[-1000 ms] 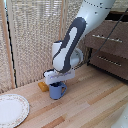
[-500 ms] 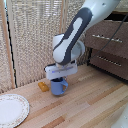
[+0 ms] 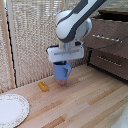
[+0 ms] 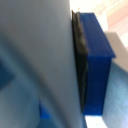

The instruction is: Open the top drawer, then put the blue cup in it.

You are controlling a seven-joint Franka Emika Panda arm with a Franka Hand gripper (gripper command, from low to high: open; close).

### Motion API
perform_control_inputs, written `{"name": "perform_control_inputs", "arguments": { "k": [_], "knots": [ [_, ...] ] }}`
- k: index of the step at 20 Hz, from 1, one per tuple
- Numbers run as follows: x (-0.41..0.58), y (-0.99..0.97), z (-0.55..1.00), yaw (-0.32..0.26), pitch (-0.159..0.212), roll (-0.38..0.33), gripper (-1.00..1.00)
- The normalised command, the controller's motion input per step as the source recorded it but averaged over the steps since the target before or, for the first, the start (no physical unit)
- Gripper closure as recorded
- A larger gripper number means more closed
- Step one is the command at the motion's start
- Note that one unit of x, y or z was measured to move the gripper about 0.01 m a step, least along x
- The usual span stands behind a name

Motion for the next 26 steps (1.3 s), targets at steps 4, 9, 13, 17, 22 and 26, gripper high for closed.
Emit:
{"name": "perform_control_inputs", "arguments": {
  "k": [4, 9, 13, 17, 22, 26],
  "knots": [
    [0.363, 0.01, 0.88, -0.240, 0.006, -0.146, 1.00],
    [0.430, -0.08, 0.99, -0.210, 0.022, -0.112, 1.00],
    [0.421, -0.18, 1.00, -0.209, 0.030, -0.086, 1.00],
    [0.404, -0.19, 0.98, -0.227, 0.042, -0.085, 1.00],
    [0.367, -0.38, 1.00, -0.204, 0.055, -0.025, 1.00],
    [0.287, -0.58, 1.00, -0.176, 0.072, 0.000, 1.00]
  ]
}}
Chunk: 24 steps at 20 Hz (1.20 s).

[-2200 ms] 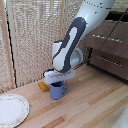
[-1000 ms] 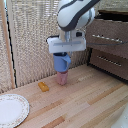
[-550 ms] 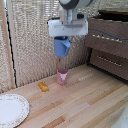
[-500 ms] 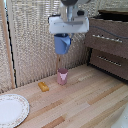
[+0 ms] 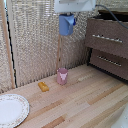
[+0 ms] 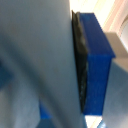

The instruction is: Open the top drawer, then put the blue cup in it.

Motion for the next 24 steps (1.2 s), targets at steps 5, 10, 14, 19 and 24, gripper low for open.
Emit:
{"name": "perform_control_inputs", "arguments": {
  "k": [5, 10, 14, 19, 24],
  "knots": [
    [0.161, -0.77, 1.00, -0.128, 0.068, 0.034, 1.00],
    [0.025, -0.98, 0.95, -0.041, 0.018, 0.067, 1.00],
    [0.000, -1.00, 0.81, 0.000, 0.000, 0.079, 1.00],
    [-0.009, -1.00, 0.50, -0.001, 0.021, 0.048, 1.00],
    [0.000, -1.00, 0.18, -0.004, 0.065, 0.005, 1.00]
  ]
}}
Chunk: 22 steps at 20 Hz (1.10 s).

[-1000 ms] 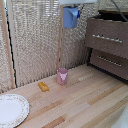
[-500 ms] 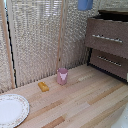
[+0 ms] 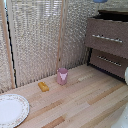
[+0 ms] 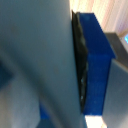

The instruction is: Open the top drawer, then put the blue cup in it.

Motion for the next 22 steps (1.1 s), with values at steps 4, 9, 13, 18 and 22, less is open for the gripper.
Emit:
{"name": "perform_control_inputs", "arguments": {
  "k": [4, 9, 13, 18, 22],
  "knots": [
    [0.000, -1.00, 0.04, 0.000, 0.041, 0.000, 1.00],
    [0.000, -0.79, -0.02, 0.002, 0.042, -0.023, 1.00],
    [0.000, -0.49, 0.10, 0.001, 0.067, -0.024, -1.00],
    [0.014, -0.39, 0.61, 0.035, 0.062, -0.020, -1.00],
    [0.076, -0.10, 0.79, 0.024, 0.118, -0.066, -1.00]
  ]
}}
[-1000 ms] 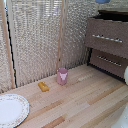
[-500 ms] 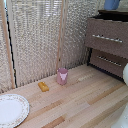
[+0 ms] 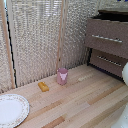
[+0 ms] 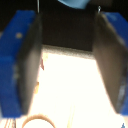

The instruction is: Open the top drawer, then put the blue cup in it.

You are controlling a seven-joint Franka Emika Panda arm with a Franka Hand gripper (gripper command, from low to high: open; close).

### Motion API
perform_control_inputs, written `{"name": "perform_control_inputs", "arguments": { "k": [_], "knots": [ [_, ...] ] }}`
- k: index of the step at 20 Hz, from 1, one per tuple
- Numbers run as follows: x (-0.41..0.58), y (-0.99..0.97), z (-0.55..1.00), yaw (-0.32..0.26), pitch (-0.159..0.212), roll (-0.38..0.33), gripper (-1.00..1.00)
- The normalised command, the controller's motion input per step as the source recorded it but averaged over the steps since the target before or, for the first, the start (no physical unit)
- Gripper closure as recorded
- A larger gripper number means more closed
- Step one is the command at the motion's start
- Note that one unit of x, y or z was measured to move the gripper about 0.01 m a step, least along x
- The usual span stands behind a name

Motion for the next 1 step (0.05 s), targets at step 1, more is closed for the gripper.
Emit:
{"name": "perform_control_inputs", "arguments": {
  "k": [1],
  "knots": [
    [0.229, 0.17, 0.60, 0.072, 0.151, 0.000, -1.00]
  ]
}}
